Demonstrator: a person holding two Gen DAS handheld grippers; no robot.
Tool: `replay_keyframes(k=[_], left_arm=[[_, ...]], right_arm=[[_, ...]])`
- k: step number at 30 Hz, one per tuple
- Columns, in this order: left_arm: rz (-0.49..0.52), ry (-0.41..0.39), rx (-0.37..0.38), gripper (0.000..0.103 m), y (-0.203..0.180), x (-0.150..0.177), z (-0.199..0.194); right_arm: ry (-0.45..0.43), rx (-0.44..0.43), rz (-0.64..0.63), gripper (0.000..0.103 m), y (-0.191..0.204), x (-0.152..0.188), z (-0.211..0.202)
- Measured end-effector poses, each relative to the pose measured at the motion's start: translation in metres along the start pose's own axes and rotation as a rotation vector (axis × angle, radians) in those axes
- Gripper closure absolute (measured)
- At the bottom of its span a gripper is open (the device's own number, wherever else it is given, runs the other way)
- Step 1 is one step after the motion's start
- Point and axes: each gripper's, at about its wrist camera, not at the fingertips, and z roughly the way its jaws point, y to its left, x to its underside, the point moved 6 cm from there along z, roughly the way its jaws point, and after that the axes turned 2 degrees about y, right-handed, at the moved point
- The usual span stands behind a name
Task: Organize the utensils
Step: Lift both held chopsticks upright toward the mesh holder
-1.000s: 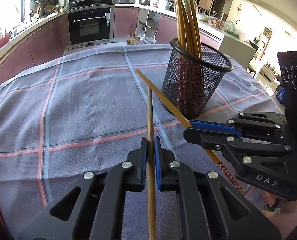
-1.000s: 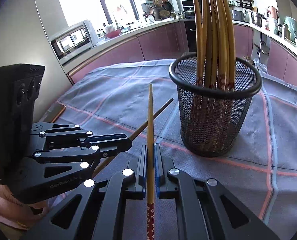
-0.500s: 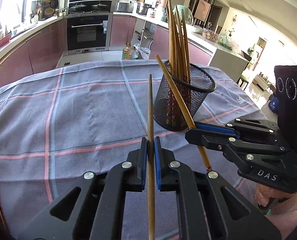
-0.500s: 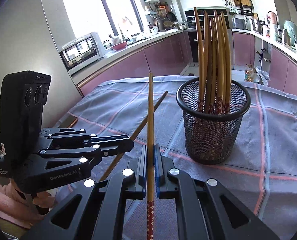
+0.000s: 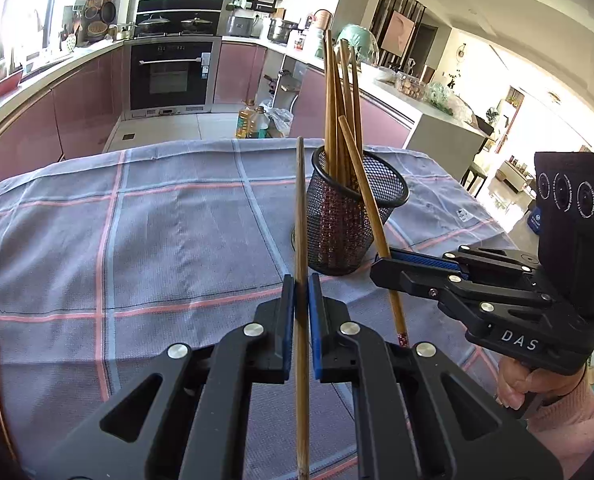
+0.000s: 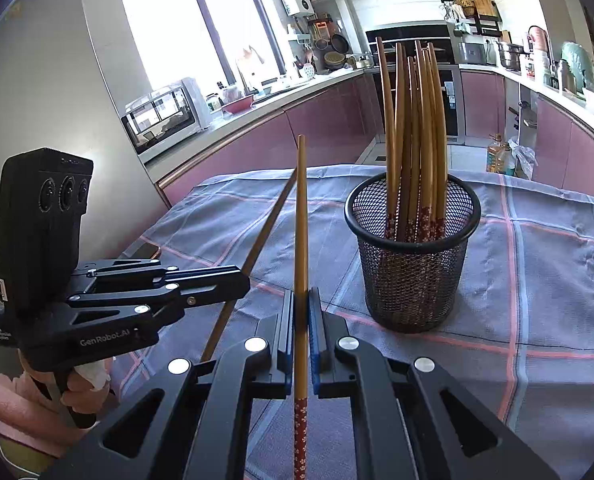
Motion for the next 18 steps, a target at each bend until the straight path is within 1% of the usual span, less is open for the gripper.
replay_keyframes(k=[12,15,18], left_arm=[[0.012,-0.028,0.019,0.095,-0.008,-0.004,-0.014],[0.021,-0.023,0.028,0.095,-0.012,-0.003,-0.014],[0.028,-0.015,0.031,0.095,-0.014,-0.002,-0.012]], right_arm=[[0.023,-0.007,-0.008,0.097,0.003,0.004,0.004],[0.038,-0.017,-0.029,0.097,0.009,0.005,0.008],[0.033,-0.027,-0.04,0.097,0.016,0.006,0.008]])
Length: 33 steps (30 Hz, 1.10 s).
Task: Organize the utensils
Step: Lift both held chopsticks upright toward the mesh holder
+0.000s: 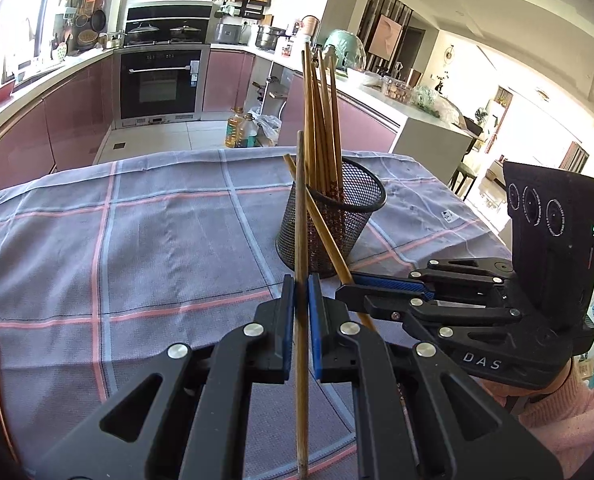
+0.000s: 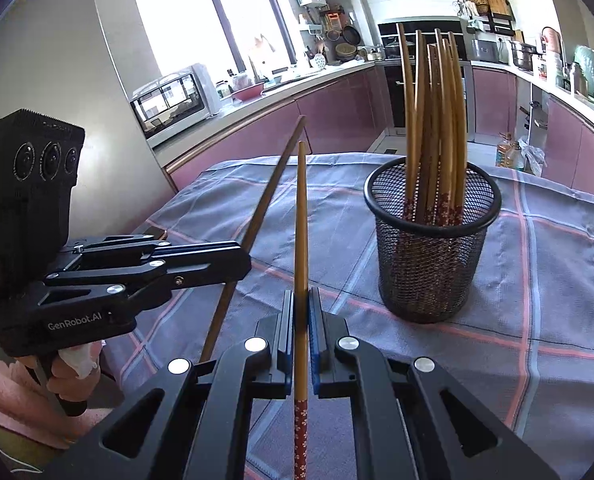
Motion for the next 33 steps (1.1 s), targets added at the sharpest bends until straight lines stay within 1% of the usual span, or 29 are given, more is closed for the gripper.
replay_keyframes(k=[11,22,33], left_arm=[[0.007,0.035,0.016,0.095,-0.003,0.005,0.009],[0.012,0.024,0.011,0.096,-0.004,0.002,0.008],[0.023,0.0,0.013,0.096,-0.008,-0.003,0.0]], right_arm=[[-0.016,-0.008,-0.002,0.097,0.001,0.0,-0.004],[-0.034,0.018,0.025,0.097,-0.01,-0.001,-0.012],[-0.096,0.05,0.042,0.097,-0.024,-0.01,-0.035]])
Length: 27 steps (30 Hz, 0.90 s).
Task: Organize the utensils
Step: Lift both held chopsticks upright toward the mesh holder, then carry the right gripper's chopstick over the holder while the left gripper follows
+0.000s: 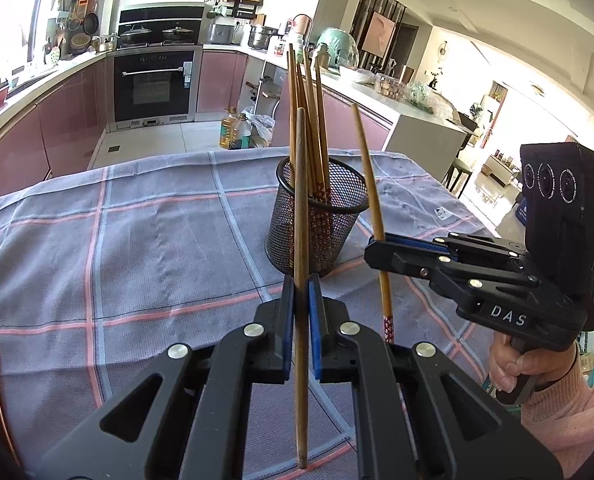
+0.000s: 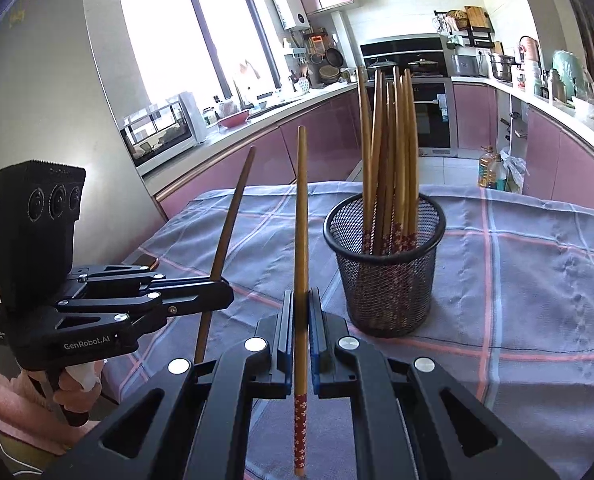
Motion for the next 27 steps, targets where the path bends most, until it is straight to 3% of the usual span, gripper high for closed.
replay_keyframes(k=[27], left_arm=[[0.04,-0.051,0.015,0.095,-0.016,-0.023,-0.014]], right_arm=[[-0.096,0.034,-0.02,0.097,-0.002,-0.029,-0.025]])
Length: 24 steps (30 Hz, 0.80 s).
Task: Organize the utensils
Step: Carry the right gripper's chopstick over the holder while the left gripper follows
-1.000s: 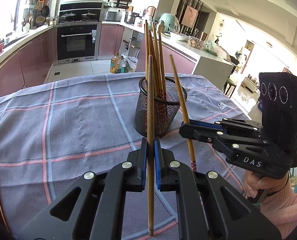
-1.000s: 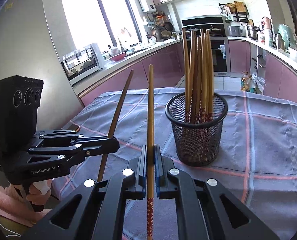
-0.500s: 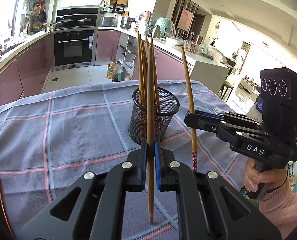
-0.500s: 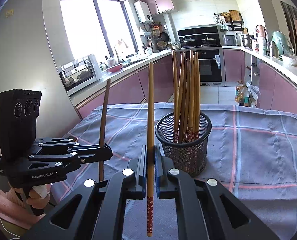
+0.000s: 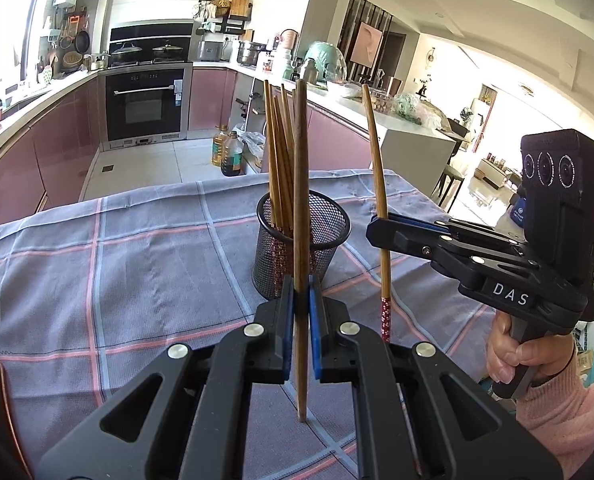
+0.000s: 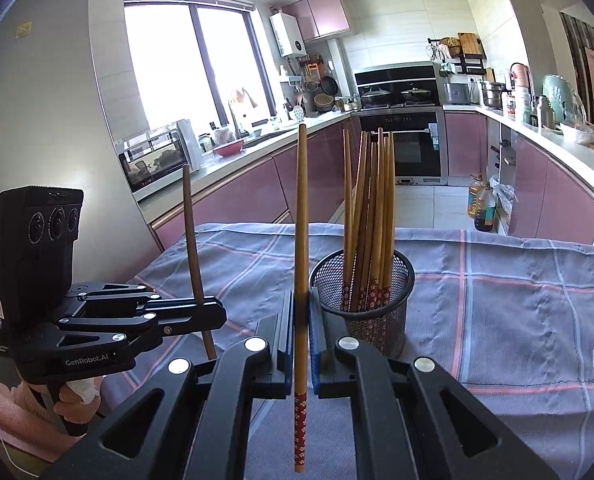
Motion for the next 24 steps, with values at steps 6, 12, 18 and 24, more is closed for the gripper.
replay_keyframes(k=[6,12,18,24], left_arm=[[0.005,-0.01,0.003,0.095,-0.002,-0.005,-0.001],[0.008,-0.015,0.002,0.096,-0.004,-0.007,-0.002],[0.013,-0.021,0.001,0.096,-0.005,-0.009,-0.002],[0.023,-0.026,-0.003,0.096,-0.007,-0.011,-0.003]], right_arm=[[-0.008,0.005,-0.003,0.097,-0.001,-0.002,-0.001],[-0.012,0.003,-0.003,0.097,-0.002,-0.003,0.0],[-0.02,0.005,-0.008,0.097,0.0,-0.006,-0.001],[-0.026,0.008,-0.013,0.097,0.0,-0.007,-0.002]])
